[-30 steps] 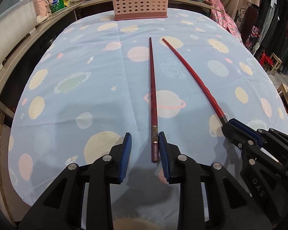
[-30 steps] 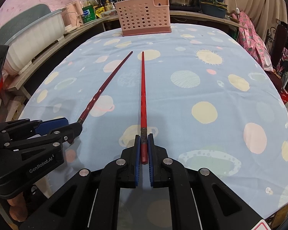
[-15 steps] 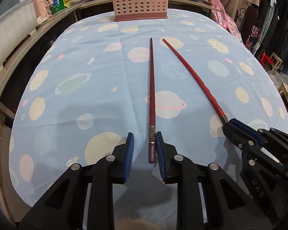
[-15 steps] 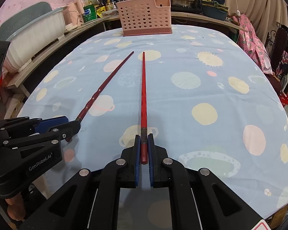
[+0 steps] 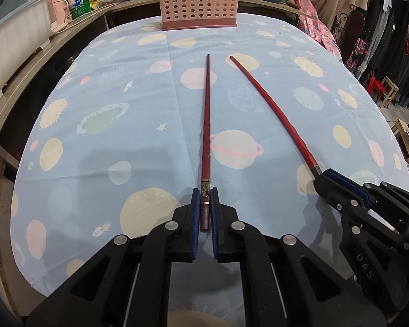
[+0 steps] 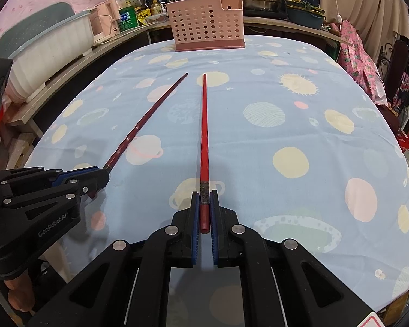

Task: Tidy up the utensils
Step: 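Carry both chopsticks into the pink caddy and open both tools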

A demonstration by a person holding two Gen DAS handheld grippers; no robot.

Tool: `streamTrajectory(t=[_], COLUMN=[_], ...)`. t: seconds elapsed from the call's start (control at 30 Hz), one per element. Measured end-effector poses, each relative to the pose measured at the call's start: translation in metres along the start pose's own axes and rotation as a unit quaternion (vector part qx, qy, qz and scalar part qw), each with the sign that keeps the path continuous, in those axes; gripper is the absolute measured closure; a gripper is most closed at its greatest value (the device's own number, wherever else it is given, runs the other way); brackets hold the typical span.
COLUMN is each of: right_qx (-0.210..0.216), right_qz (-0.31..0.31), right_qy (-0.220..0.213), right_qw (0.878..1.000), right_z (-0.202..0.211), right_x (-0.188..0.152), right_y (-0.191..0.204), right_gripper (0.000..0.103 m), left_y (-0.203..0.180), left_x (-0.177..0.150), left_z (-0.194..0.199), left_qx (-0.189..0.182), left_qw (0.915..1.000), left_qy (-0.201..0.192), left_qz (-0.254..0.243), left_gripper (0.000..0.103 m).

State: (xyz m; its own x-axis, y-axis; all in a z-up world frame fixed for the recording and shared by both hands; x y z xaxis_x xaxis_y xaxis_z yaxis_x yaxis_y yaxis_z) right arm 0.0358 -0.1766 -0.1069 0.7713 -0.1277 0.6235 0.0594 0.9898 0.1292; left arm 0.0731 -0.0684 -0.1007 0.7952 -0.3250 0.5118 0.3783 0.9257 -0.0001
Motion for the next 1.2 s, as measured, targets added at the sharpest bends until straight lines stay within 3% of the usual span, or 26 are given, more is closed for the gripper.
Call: streamTrajectory(t=[0.33, 0.63, 0.9, 1.2], right_qx=[0.018, 0.035, 0.048, 0.073], right_qz=[-0.011, -0.021, -0.022, -0.031], right_qy=[-0.006, -0.078, -0.153, -0.203], right_qw=[1.0, 0.996, 0.987, 0.976], right_z=[0.014, 0.065, 0.099, 0.102], right_x=[0.009, 0.063, 0.146, 0.238], right_y=[-0.001, -0.005, -0.008, -0.012], right_gripper=[0.096, 0.096, 0.096, 0.096], left_y=[0.013, 0.032, 0.04, 0.052], left_x=[0.007, 0.049, 0.125, 0.231], left_z=[0.02, 0.065, 0.109, 0.138], left_qx=[-0.015, -0.027, -0.025, -0.024], left_qw=[0.9994, 0.9955, 0.9865, 0.9737], left_qy=[-0.01, -0.065, -0.148, -0.214], left_qz=[0.029, 0.063, 0.065, 0.075], left_gripper=[0.096, 0.096, 0.096, 0.096])
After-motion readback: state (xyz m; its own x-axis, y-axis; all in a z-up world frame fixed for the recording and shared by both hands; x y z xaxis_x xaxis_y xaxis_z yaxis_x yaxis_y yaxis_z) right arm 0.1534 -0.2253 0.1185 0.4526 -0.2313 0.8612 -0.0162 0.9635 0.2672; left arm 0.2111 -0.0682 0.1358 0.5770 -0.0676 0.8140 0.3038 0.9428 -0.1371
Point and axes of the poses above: each gripper's, at about its wrist camera, not at the fingertips, and z roughly against the way its jaws point, y to its left, x to its top, the point moved 6 cm from there along -z, roughly the way its jaws point, and after that the axes turned 3 degrees about x, right-handed, at the moved point
